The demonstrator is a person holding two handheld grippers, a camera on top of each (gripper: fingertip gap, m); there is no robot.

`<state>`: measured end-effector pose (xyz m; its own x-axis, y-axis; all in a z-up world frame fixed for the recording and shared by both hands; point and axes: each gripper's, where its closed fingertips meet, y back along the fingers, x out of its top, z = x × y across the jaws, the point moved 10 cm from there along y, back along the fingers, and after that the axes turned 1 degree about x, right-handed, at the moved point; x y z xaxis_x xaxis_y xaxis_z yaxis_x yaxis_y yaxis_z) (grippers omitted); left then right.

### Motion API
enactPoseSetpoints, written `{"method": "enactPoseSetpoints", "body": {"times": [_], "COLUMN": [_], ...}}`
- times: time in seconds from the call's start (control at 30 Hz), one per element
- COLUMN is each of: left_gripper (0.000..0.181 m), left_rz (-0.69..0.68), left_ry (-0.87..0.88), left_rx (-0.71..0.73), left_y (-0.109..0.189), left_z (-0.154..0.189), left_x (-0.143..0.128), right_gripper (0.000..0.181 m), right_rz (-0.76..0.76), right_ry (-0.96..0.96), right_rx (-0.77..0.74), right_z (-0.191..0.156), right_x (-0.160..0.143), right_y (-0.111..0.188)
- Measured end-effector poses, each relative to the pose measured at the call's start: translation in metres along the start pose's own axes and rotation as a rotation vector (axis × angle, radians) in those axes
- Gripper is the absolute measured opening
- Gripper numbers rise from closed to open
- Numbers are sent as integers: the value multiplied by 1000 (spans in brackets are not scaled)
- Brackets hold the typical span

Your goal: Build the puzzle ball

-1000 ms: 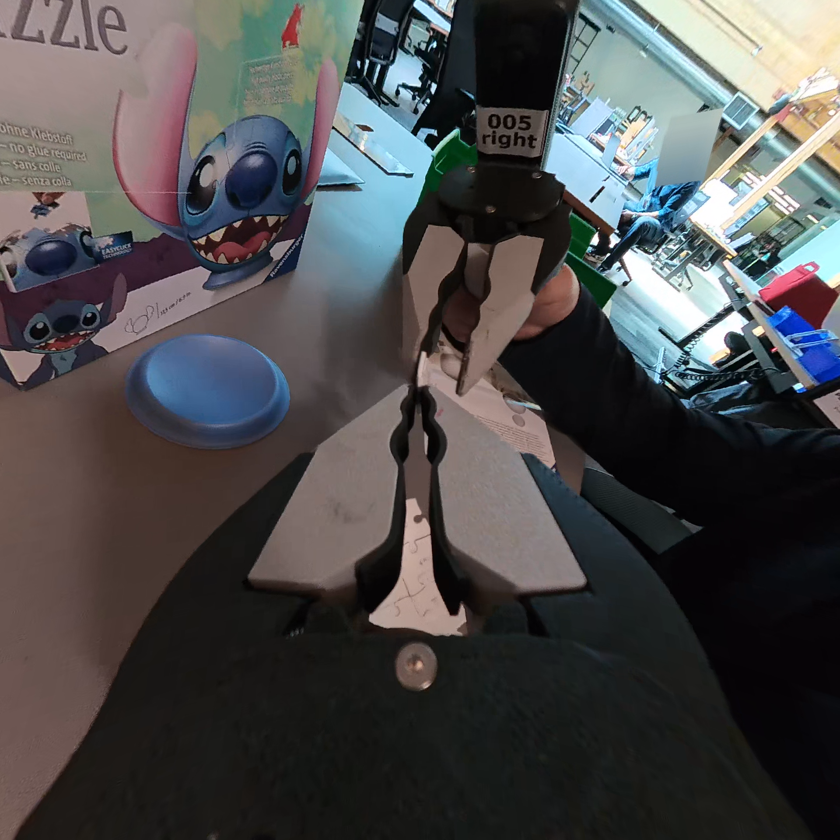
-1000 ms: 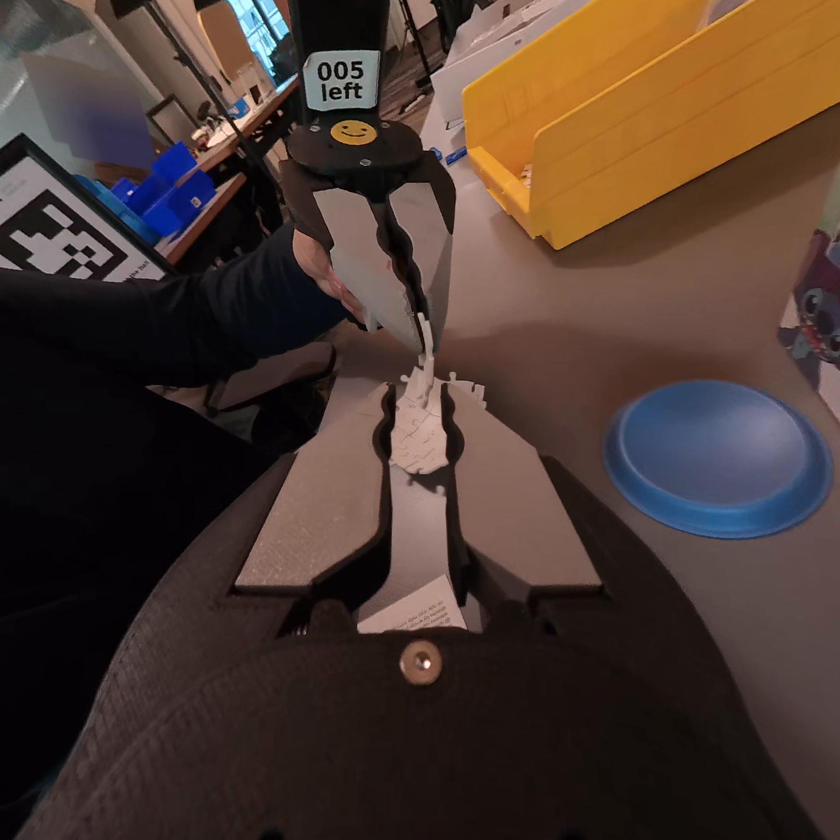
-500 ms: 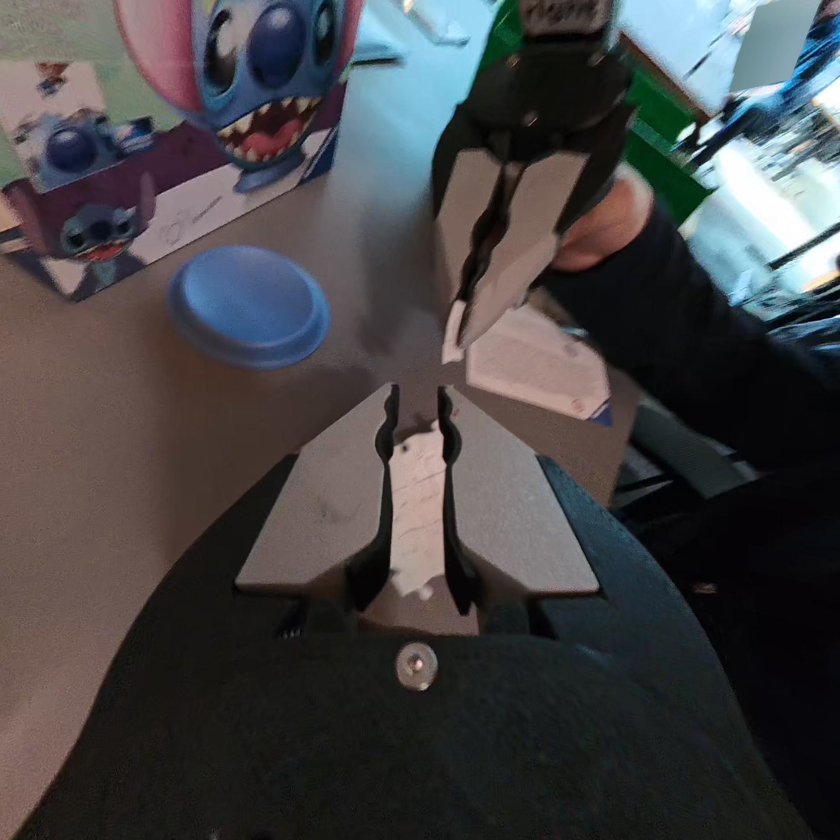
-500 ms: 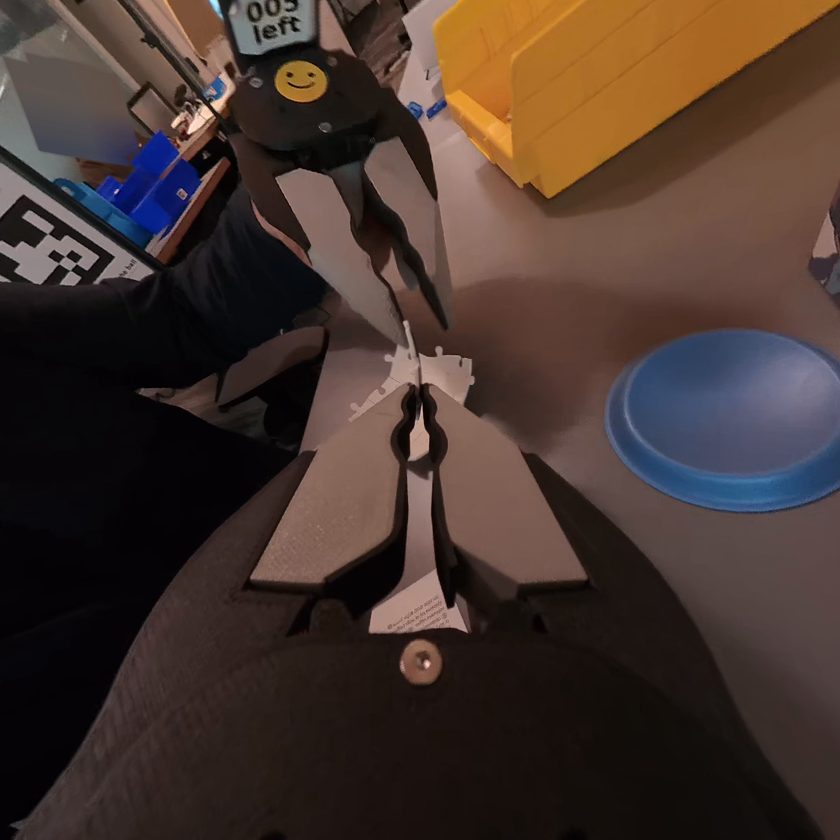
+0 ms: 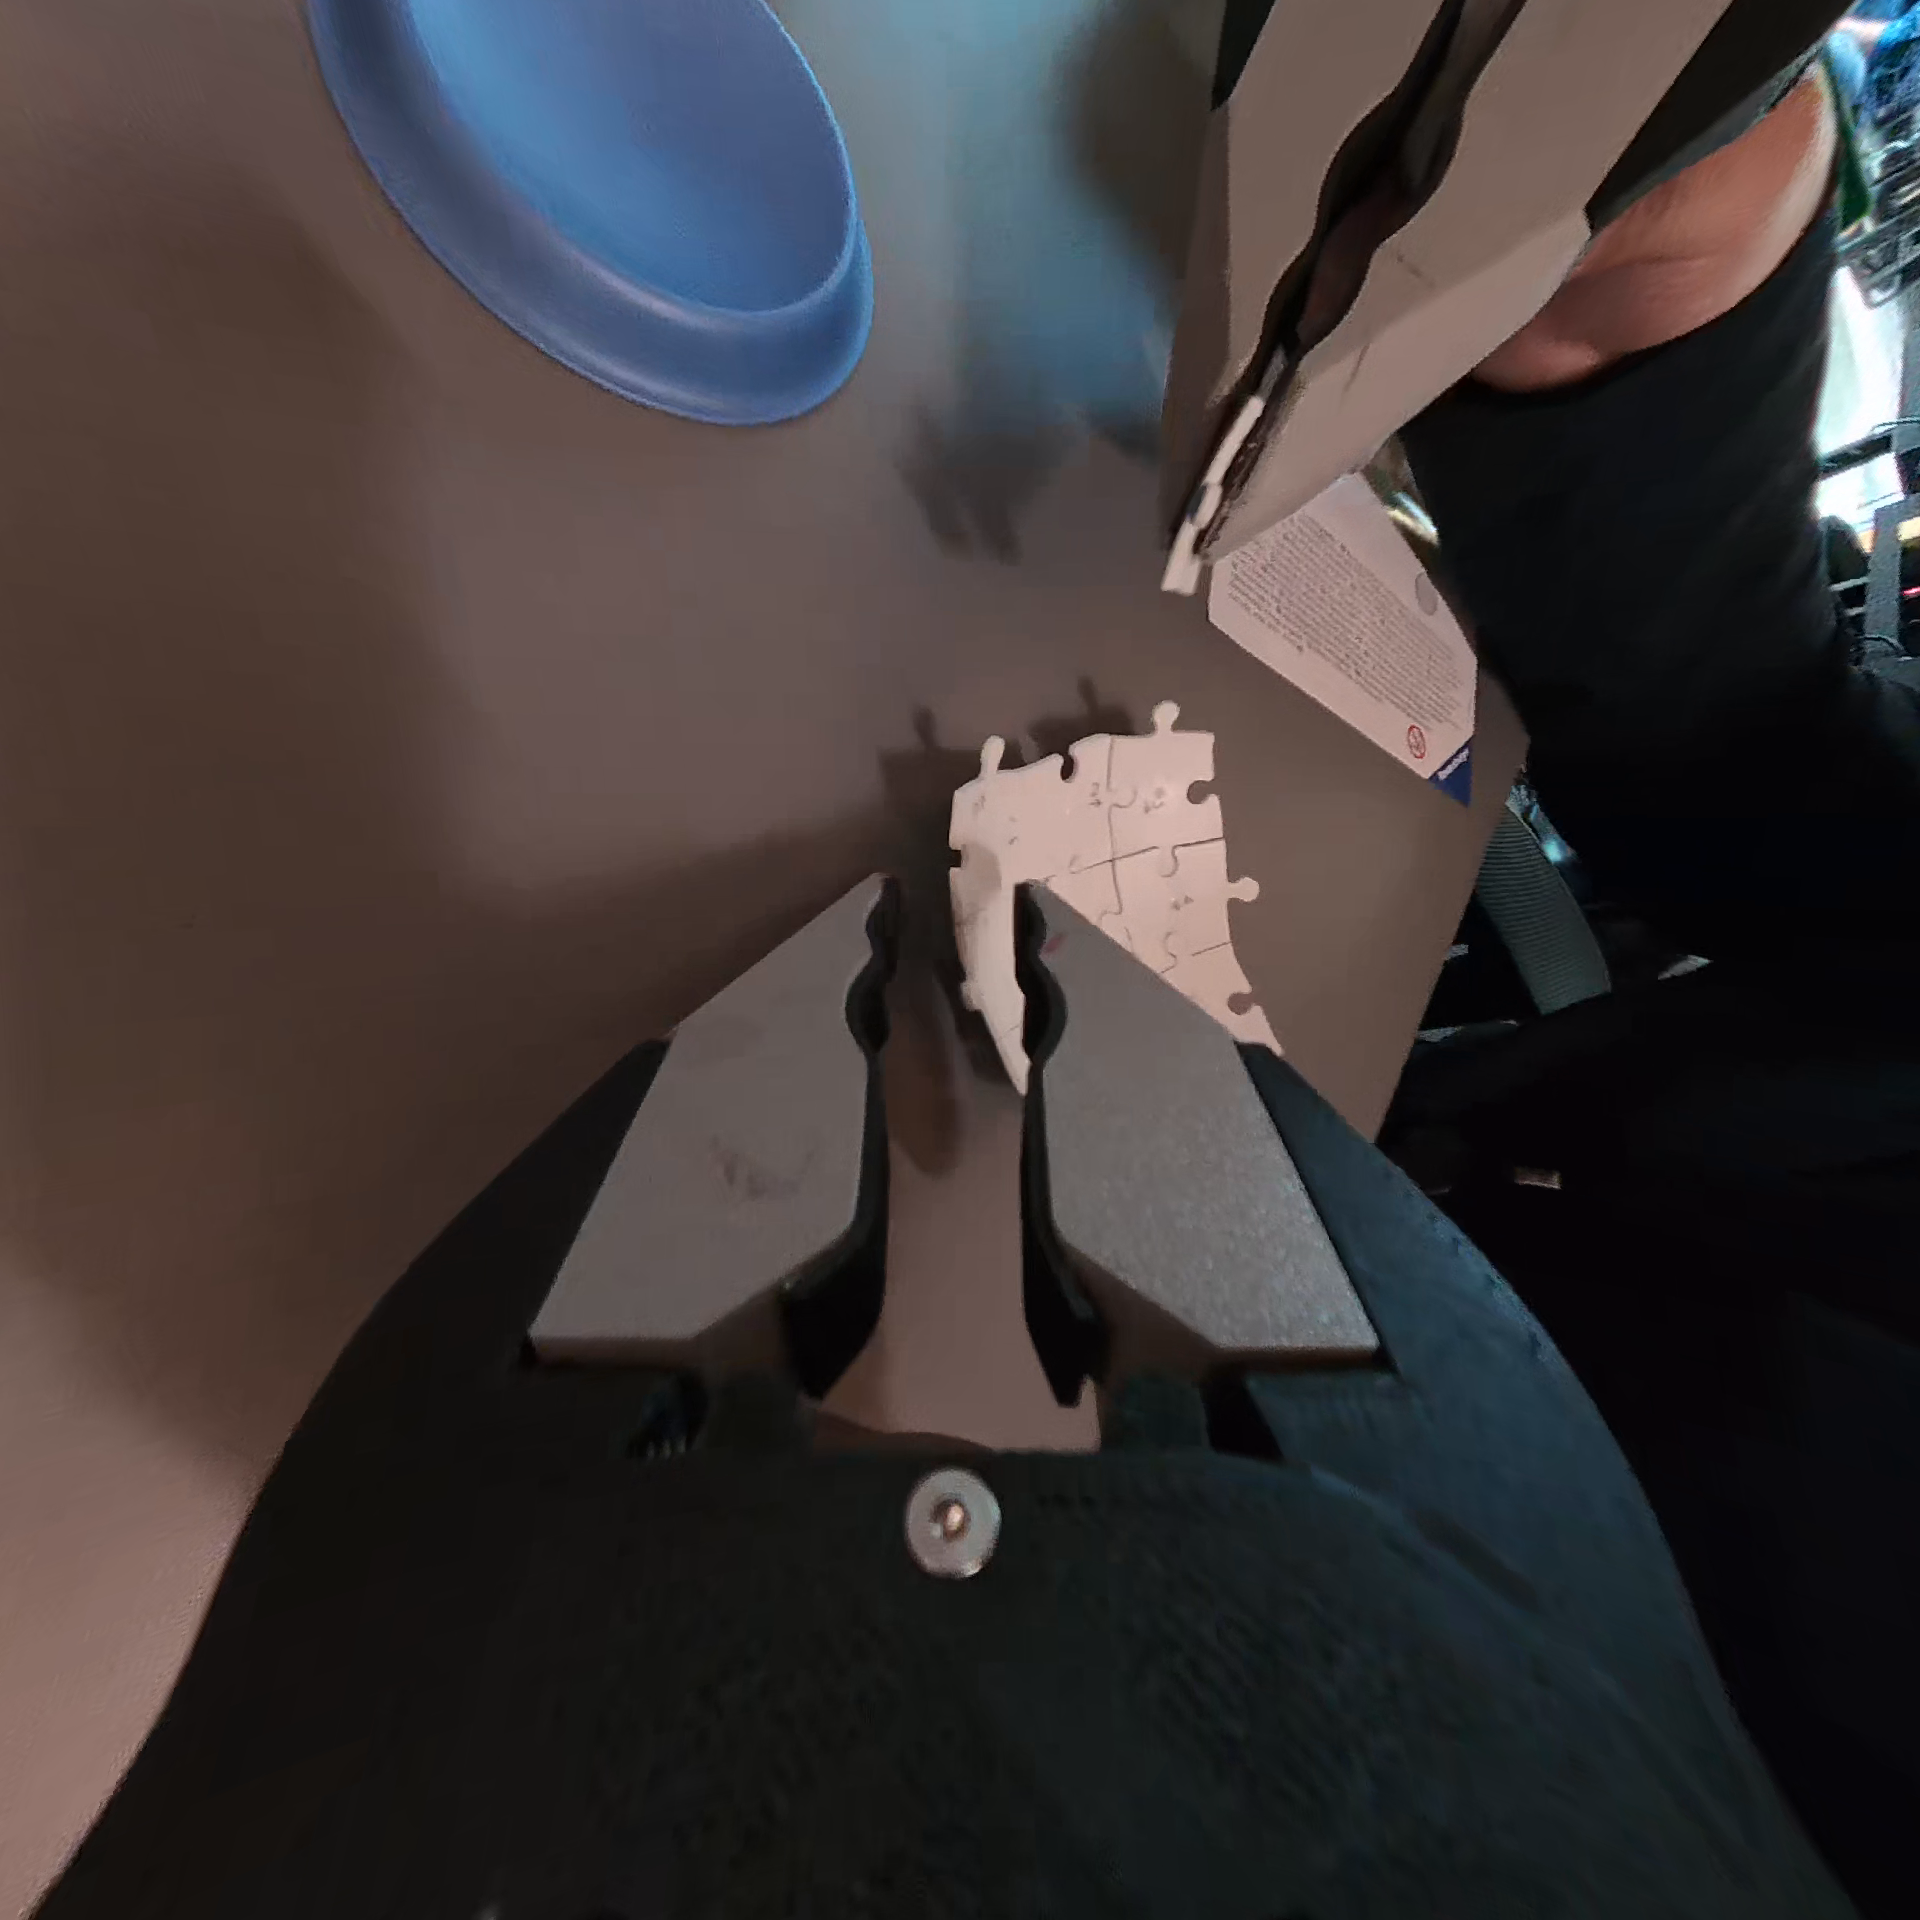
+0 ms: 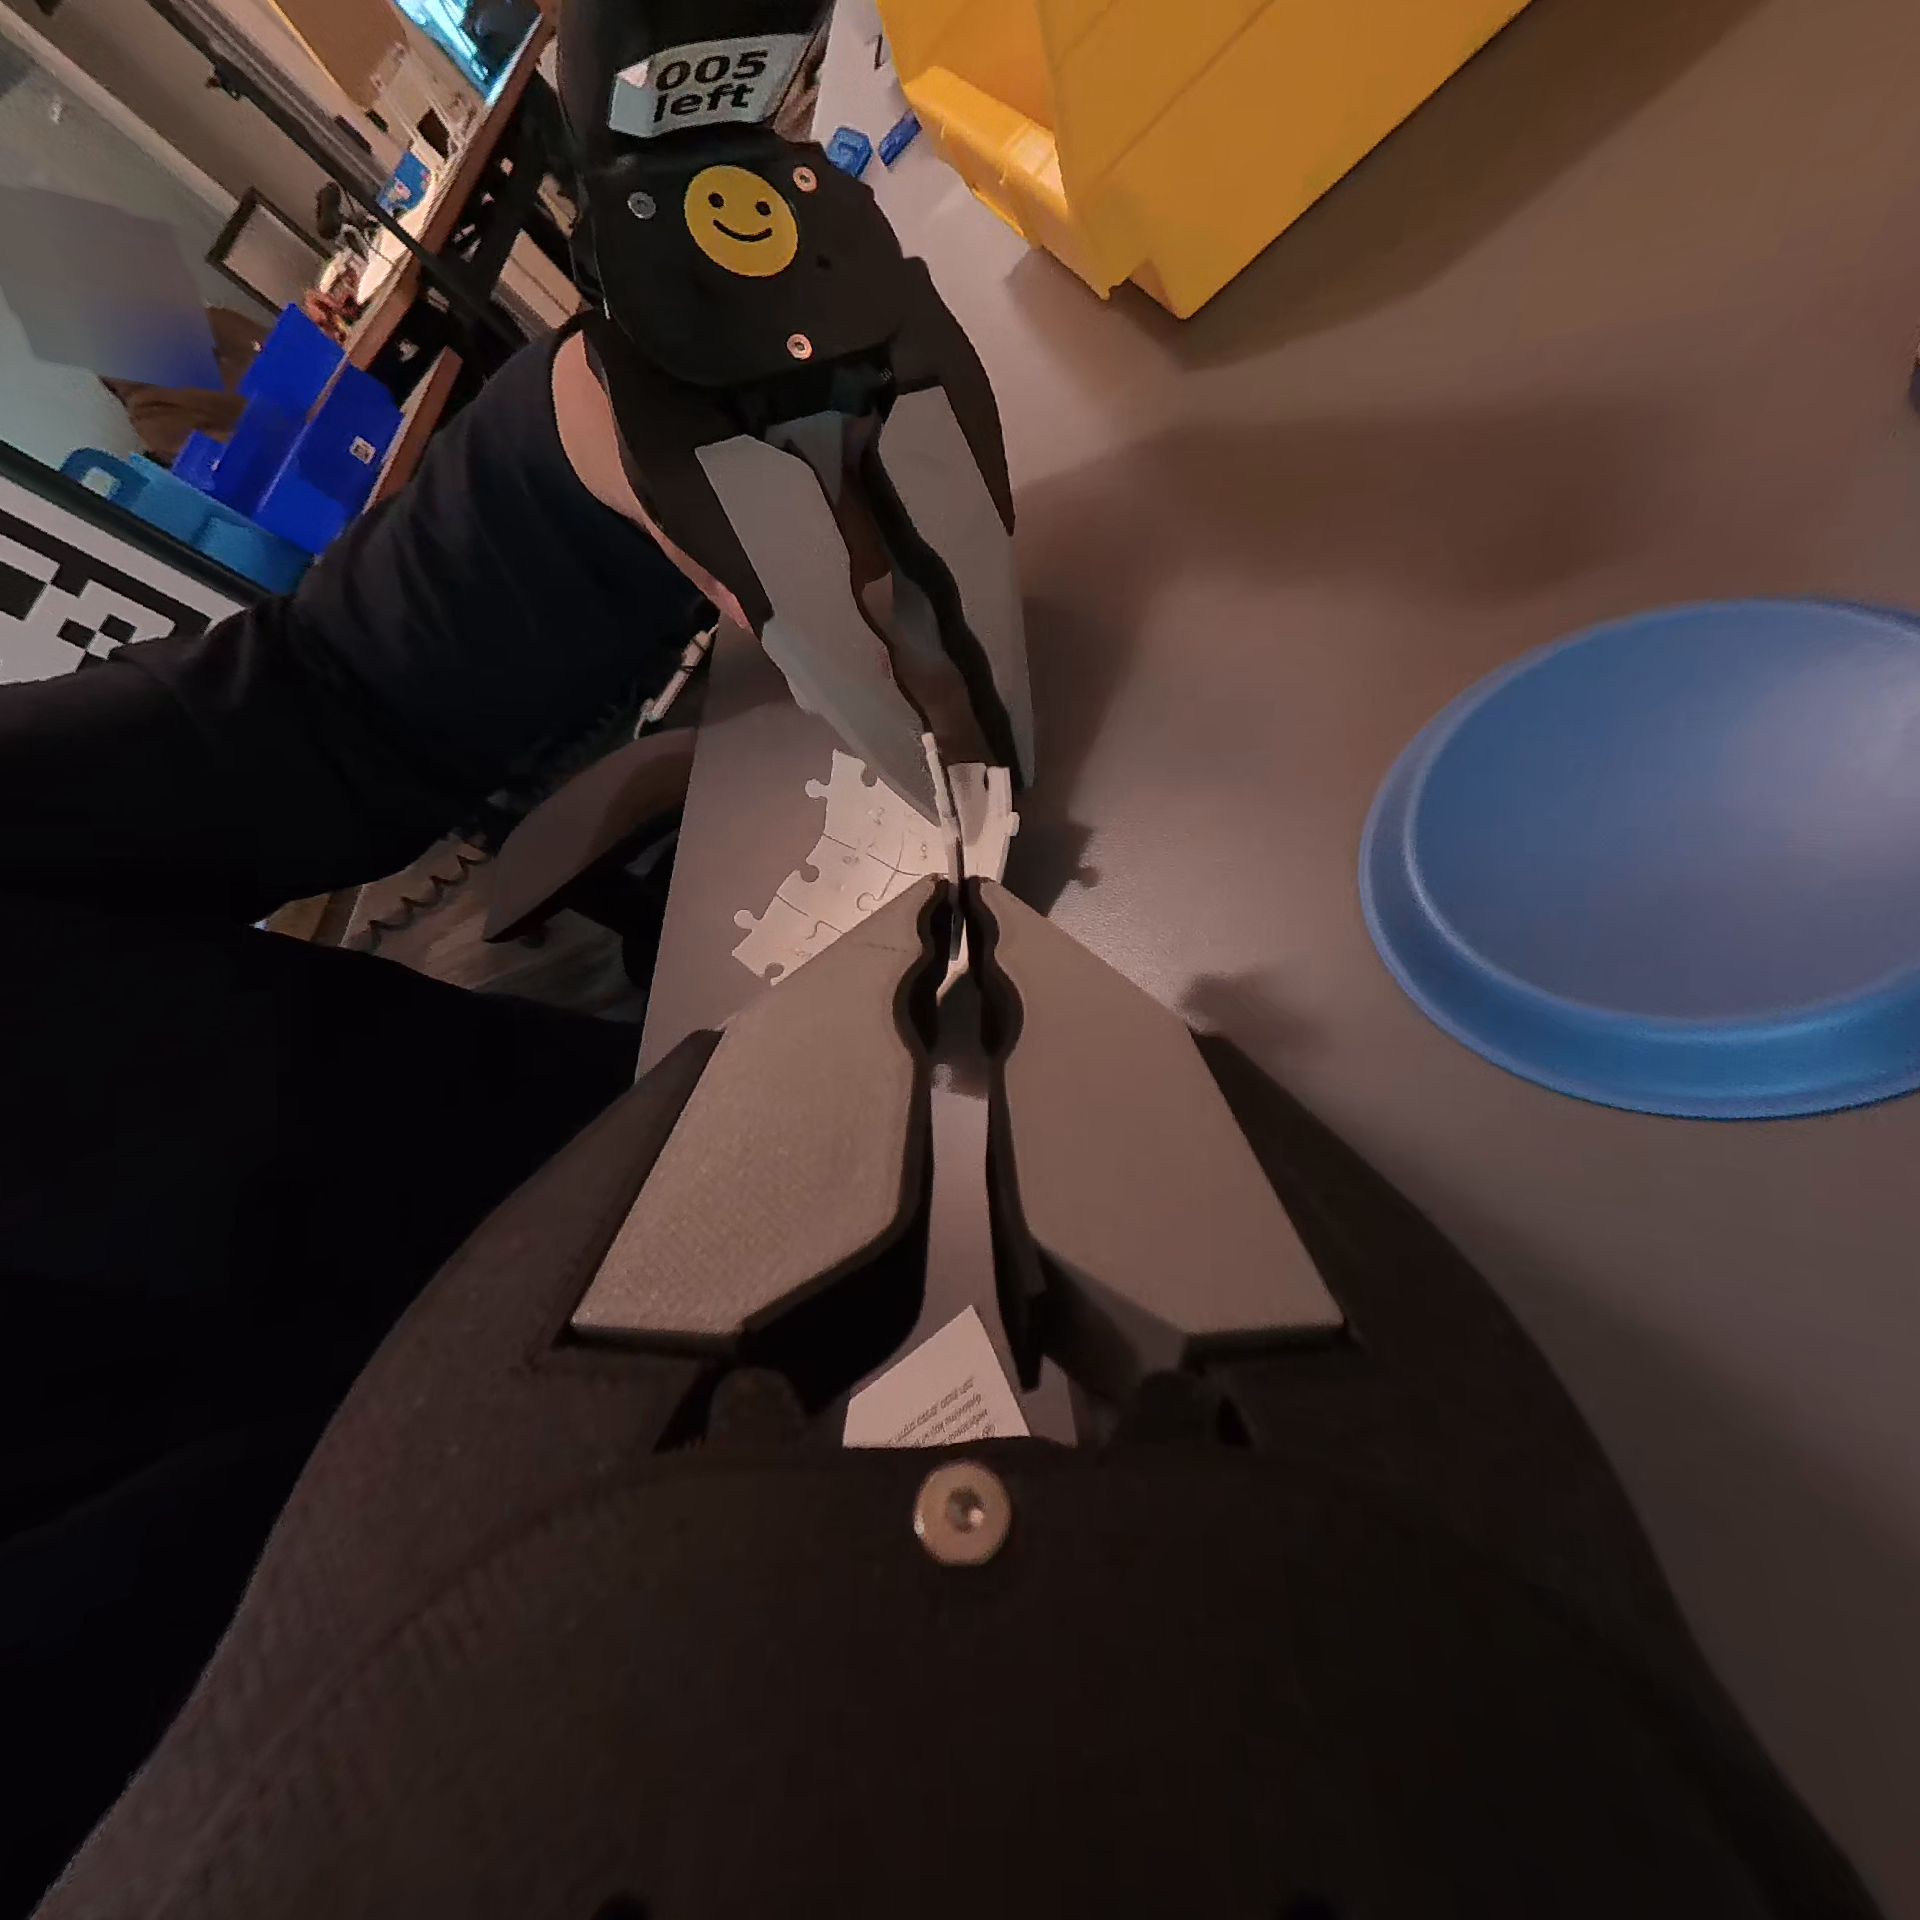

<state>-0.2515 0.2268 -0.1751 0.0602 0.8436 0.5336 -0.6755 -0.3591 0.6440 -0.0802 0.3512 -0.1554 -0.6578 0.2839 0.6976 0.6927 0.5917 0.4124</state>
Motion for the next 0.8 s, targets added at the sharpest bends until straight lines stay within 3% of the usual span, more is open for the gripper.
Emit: {"method": "enactPoseSetpoints", "body": {"times": [0.1, 0.8], "left_gripper": [6, 1], "left_rz": [8, 170], "left_ry": [-27, -107], "left_rx": [-8, -35], "left_y": [-5, -5], "left_z": [2, 20], "left_x": [-1, -16], "right_gripper": [0, 0], "right_rz": [-11, -79], "right_ry": [-24, -14], "right_rx": [6, 108], "right_z": [2, 2], "right_x": [-2, -9], "right_y": [-3, -25]}}
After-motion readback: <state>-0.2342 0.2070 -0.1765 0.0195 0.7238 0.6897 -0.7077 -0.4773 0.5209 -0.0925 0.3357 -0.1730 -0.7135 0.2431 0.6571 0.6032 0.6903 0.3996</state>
